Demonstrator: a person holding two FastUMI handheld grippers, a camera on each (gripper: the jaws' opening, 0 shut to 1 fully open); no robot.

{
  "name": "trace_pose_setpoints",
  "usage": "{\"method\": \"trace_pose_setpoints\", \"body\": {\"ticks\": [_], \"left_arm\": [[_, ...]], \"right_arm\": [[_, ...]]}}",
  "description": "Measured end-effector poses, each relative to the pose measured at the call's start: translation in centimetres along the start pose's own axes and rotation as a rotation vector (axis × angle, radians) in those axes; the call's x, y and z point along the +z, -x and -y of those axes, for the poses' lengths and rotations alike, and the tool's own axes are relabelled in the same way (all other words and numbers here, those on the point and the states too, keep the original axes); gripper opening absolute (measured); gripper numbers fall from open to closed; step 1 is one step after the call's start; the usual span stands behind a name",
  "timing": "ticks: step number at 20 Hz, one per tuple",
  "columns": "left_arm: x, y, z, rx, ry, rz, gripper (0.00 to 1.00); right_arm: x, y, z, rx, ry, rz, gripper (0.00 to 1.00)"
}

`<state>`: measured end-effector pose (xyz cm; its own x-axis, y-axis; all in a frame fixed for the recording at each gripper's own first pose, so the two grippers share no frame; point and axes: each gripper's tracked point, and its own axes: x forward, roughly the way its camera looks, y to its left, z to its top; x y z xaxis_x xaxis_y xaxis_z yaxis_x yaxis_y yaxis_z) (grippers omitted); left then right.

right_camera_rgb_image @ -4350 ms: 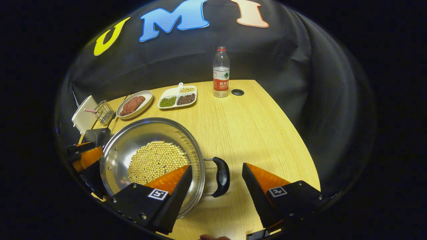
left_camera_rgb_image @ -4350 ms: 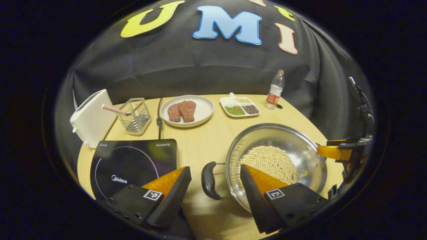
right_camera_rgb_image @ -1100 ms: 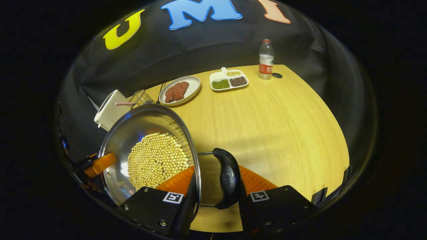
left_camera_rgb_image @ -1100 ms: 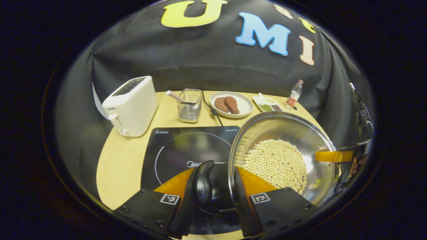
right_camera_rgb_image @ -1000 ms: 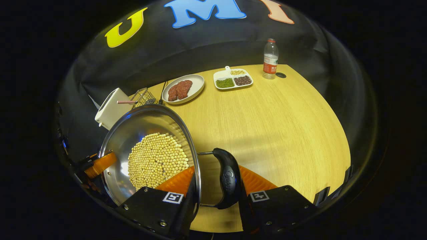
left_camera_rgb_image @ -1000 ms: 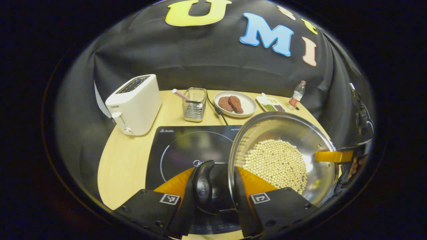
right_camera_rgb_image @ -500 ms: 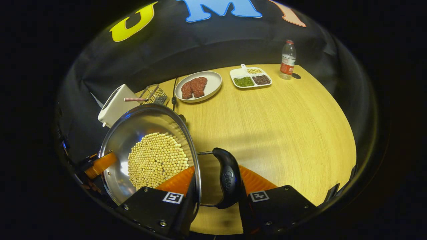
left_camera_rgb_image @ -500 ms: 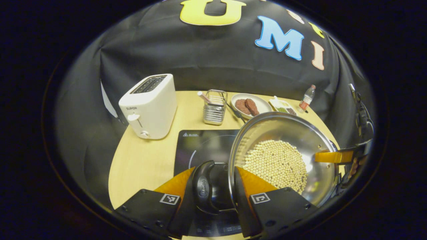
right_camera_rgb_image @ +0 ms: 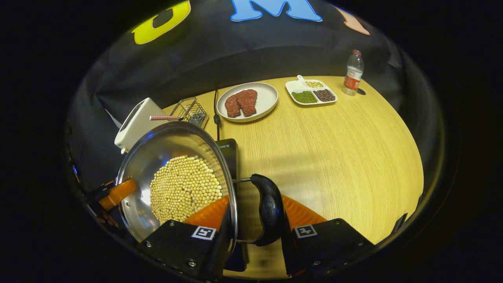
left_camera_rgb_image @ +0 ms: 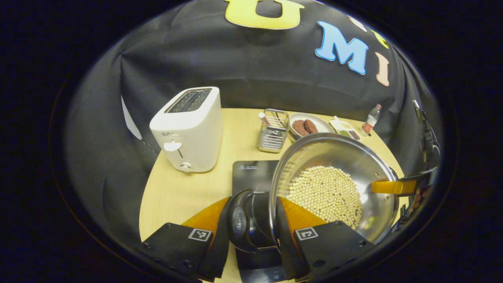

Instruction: First push the handle of the pot to place it horizontally, then grasp the pot with both hands and set it on the induction cooktop.

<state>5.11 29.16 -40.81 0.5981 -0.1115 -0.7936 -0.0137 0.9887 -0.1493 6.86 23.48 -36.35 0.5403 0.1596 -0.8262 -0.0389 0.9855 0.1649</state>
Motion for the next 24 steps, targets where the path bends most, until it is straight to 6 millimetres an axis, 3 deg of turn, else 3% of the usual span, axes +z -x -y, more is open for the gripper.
{"method": "trace_pose_setpoints", "body": {"ticks": [8,21,22,23,24], "left_arm": [[0.4,-1.9,-2.4,0.004,-0.008,-0.024,0.63],[-0.1,-4.3,-3.8,-0.007,0.008,-0.035,0.60],[0.0,-4.3,-3.9,-0.007,0.012,-0.038,0.66],[0.1,-4.1,-3.9,-0.009,0.006,-0.035,0.60],[0.1,-4.1,-3.9,-0.011,0.004,-0.032,0.66]], "right_arm": [[-0.1,-2.3,-1.7,-0.016,-0.017,-0.019,0.58],[0.4,-4.1,-2.5,-0.030,-0.019,-0.006,0.58],[0.4,-4.2,-2.4,-0.031,-0.008,-0.005,0.58],[0.5,-4.2,-2.3,-0.031,-0.009,-0.001,0.58],[0.4,-4.3,-2.3,-0.028,-0.014,-0.003,0.58]]}}
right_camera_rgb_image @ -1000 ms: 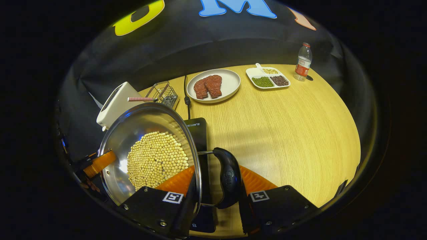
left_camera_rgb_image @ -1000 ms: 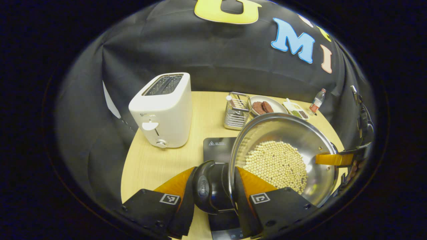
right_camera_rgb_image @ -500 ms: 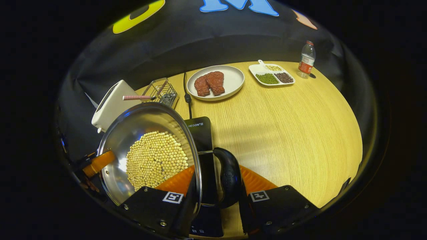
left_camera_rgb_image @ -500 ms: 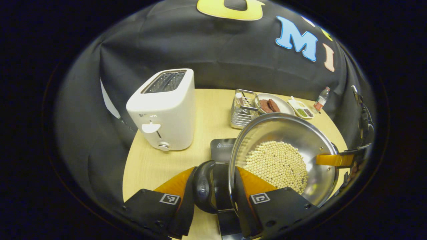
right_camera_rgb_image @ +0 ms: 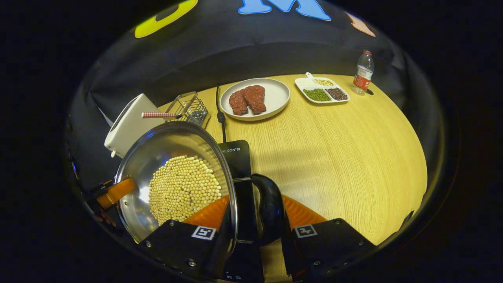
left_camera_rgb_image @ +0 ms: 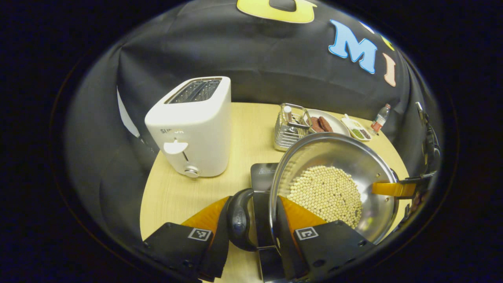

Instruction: First push the handle of the pot to place it horizontally, then grasp the pot with both hands and set it on the induction cooktop.

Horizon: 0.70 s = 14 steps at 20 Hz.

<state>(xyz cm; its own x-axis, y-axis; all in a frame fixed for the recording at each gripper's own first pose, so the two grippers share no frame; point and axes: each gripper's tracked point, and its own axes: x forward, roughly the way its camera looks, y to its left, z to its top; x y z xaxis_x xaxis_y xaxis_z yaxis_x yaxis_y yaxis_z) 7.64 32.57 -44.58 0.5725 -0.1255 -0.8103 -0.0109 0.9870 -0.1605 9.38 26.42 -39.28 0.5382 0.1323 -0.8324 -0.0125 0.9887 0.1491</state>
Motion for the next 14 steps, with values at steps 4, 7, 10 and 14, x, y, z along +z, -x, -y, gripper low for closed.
{"method": "trace_pose_setpoints", "body": {"ticks": [4,7,10,14], "left_arm": [[0.0,-0.1,-0.1,0.010,0.001,0.025,0.63],[0.6,0.4,-0.1,0.032,0.059,0.077,0.72],[1.2,2.3,-0.6,0.058,0.142,0.126,0.78],[4.6,7.3,-1.5,0.139,0.175,0.268,0.77]], "right_arm": [[0.3,-0.1,0.1,0.014,0.000,0.005,0.58],[0.7,0.6,0.4,0.013,0.020,0.033,0.62],[2.5,2.1,0.7,0.038,0.045,0.113,0.81],[6.1,5.9,2.1,0.069,0.109,0.267,0.81]]}}
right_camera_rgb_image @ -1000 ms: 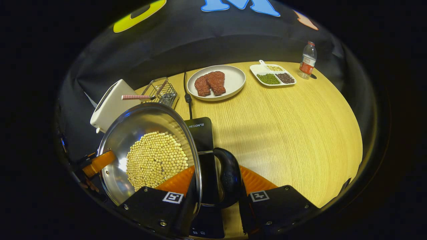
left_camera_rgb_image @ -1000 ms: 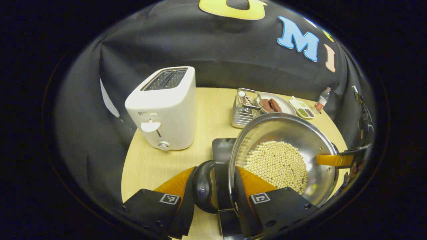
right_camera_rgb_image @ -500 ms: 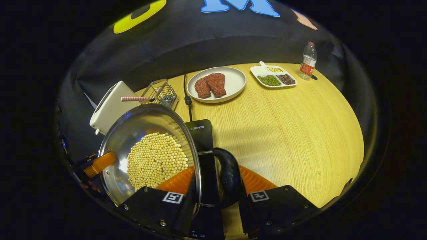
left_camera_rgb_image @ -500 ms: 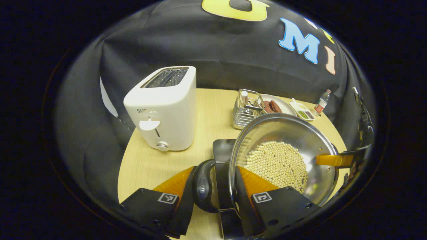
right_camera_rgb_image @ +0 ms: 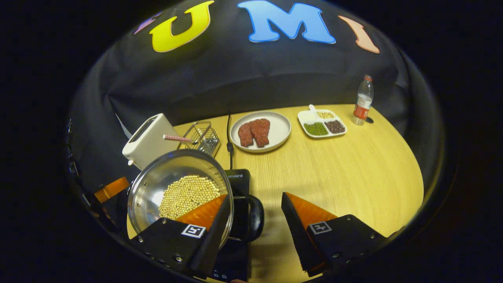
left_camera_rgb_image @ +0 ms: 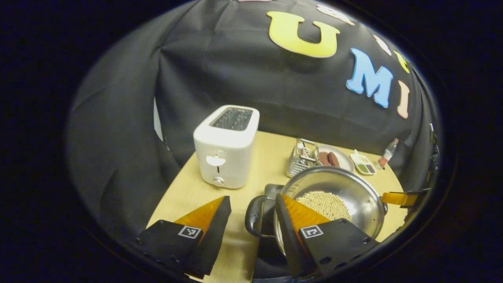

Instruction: First push the handle of the pot to place it horizontally, then grasp the pot with both hands and set it on the induction cooktop.

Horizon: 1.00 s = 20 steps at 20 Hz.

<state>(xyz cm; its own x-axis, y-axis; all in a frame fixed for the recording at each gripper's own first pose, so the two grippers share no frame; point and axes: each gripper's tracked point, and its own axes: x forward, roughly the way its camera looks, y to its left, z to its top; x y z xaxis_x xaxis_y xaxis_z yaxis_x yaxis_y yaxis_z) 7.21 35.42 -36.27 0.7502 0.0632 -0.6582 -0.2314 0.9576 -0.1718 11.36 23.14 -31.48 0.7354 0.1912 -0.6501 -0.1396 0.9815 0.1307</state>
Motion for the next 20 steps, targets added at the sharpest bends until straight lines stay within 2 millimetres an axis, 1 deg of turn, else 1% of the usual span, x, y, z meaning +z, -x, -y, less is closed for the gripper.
{"method": "trace_pose_setpoints", "body": {"ticks": [1,2,3,5,7,9,11,12,14,15,16,17,18,19,20], "left_arm": [[1.0,0.7,0.6,0.003,0.018,0.035,0.75],[2.5,1.7,1.3,0.006,0.031,0.077,0.77],[3.8,2.8,2.3,0.009,0.034,0.119,0.75],[6.9,5.8,4.8,-0.009,0.033,0.193,0.76],[10.0,8.6,9.1,-0.050,0.048,0.259,0.76],[12.8,11.7,12.6,-0.070,0.043,0.331,0.77],[15.0,15.3,17.4,-0.103,0.023,0.396,0.76],[15.7,16.7,19.7,-0.114,0.004,0.422,0.77],[16.1,19.4,24.8,-0.144,-0.026,0.465,0.77],[16.0,20.5,27.5,-0.169,-0.030,0.471,0.77],[15.8,21.4,30.0,-0.196,-0.036,0.475,0.76],[15.4,22.6,31.9,-0.212,-0.045,0.484,0.76],[15.8,22.9,34.0,-0.222,-0.058,0.498,0.75],[15.8,23.8,35.9,-0.229,-0.070,0.512,0.75],[16.2,24.9,37.2,-0.225,-0.088,0.534,0.75]], "right_arm": [[1.2,1.0,0.5,0.007,0.020,0.046,0.80],[2.3,1.9,0.8,0.011,0.037,0.082,0.81],[3.4,2.9,1.4,0.012,0.056,0.120,0.80],[5.7,5.2,2.7,0.016,0.093,0.196,0.80],[8.0,8.1,4.3,0.021,0.114,0.273,0.80],[9.9,10.9,5.9,0.026,0.113,0.335,0.81],[11.9,14.0,8.5,0.013,0.103,0.394,0.80],[12.7,15.3,9.9,-0.001,0.100,0.416,0.80],[14.6,18.3,12.9,-0.021,0.109,0.469,0.80],[15.1,19.7,14.3,-0.032,0.110,0.486,0.80],[15.7,21.1,15.5,-0.032,0.100,0.505,0.80],[16.3,22.4,16.5,-0.035,0.088,0.520,0.80],[17.0,23.6,17.8,-0.046,0.078,0.533,0.80],[17.6,24.8,19.2,-0.061,0.072,0.549,0.70],[18.3,26.0,20.4,-0.067,0.064,0.569,0.80]]}}
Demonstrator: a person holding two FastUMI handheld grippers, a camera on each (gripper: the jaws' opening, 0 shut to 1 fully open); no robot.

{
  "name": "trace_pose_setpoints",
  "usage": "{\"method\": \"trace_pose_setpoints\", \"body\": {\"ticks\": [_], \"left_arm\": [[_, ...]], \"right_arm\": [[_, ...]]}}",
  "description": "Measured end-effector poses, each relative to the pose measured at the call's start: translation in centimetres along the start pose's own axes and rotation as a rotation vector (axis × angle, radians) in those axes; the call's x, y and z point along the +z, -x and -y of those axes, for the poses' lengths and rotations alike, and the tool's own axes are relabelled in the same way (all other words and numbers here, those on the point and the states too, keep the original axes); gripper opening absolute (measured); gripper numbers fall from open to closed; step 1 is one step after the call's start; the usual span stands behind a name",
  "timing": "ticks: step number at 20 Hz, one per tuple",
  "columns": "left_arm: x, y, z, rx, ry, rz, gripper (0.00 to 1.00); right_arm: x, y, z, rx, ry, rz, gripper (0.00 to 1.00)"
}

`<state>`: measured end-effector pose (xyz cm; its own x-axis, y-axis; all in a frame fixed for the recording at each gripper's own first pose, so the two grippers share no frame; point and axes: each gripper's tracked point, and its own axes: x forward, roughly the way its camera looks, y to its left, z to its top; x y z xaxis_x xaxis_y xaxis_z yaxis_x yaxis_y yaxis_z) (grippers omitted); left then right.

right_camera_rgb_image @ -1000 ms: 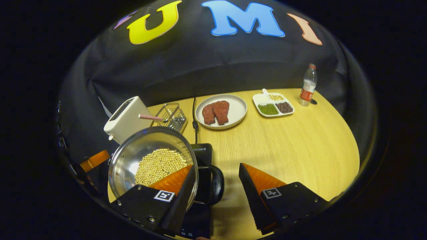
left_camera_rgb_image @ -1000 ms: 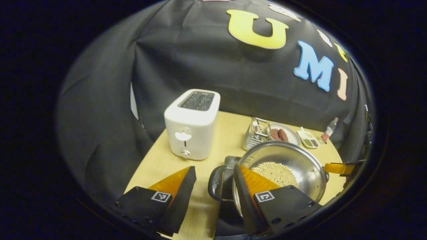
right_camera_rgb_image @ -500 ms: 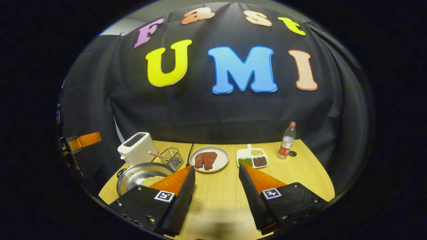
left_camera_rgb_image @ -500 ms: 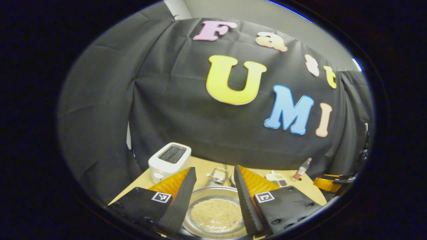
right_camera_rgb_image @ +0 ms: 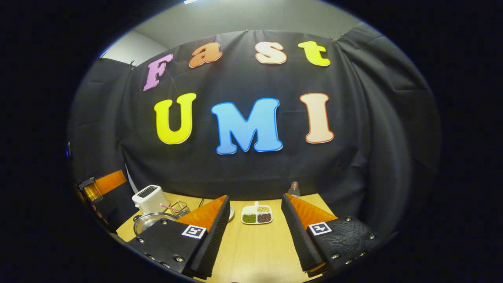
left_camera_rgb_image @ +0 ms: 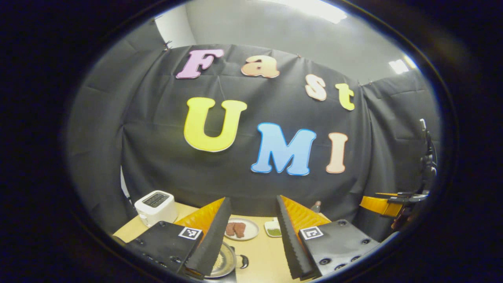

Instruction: First push the handle of the pot to place it horizontally, then grasp the pot with both hands and set it on the induction cooktop.

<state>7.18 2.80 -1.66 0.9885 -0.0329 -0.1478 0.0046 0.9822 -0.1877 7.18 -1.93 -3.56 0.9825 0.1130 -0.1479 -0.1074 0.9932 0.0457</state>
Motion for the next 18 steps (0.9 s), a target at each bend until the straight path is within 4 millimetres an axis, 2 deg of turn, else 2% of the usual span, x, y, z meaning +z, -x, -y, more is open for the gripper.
{"method": "trace_pose_setpoints", "body": {"ticks": [2,4,6,8,11,14,15,16,18], "left_arm": [[1.4,0.3,2.5,0.009,-0.047,0.045,0.75],[1.8,1.2,5.2,0.003,-0.062,0.058,0.86],[0.7,2.9,6.9,0.004,-0.051,0.047,0.98],[0.2,3.4,7.5,0.025,-0.044,0.037,0.94],[-0.8,4.5,8.4,0.040,-0.040,0.021,0.94],[-1.0,5.5,9.0,0.025,-0.055,0.022,0.98],[-0.9,5.7,9.0,0.013,-0.064,0.024,0.99],[-0.8,5.8,8.6,0.006,-0.070,0.027,0.94],[-0.9,6.2,8.2,-0.010,-0.070,0.017,0.94]], "right_arm": [[1.2,0.8,1.7,-0.003,0.003,0.011,0.80],[1.3,1.5,2.5,0.005,0.014,0.016,0.84],[1.9,2.5,3.6,0.009,0.021,0.037,0.88],[1.9,2.9,3.9,0.029,0.033,0.044,0.91],[1.5,3.4,3.5,0.061,0.030,0.041,0.92],[2.0,4.4,4.0,0.040,0.019,0.038,0.92],[2.2,4.8,3.8,0.038,0.015,0.039,0.92],[2.4,5.1,3.9,0.024,0.015,0.045,0.97],[3.0,5.7,4.1,-0.014,0.019,0.057,0.98]]}}
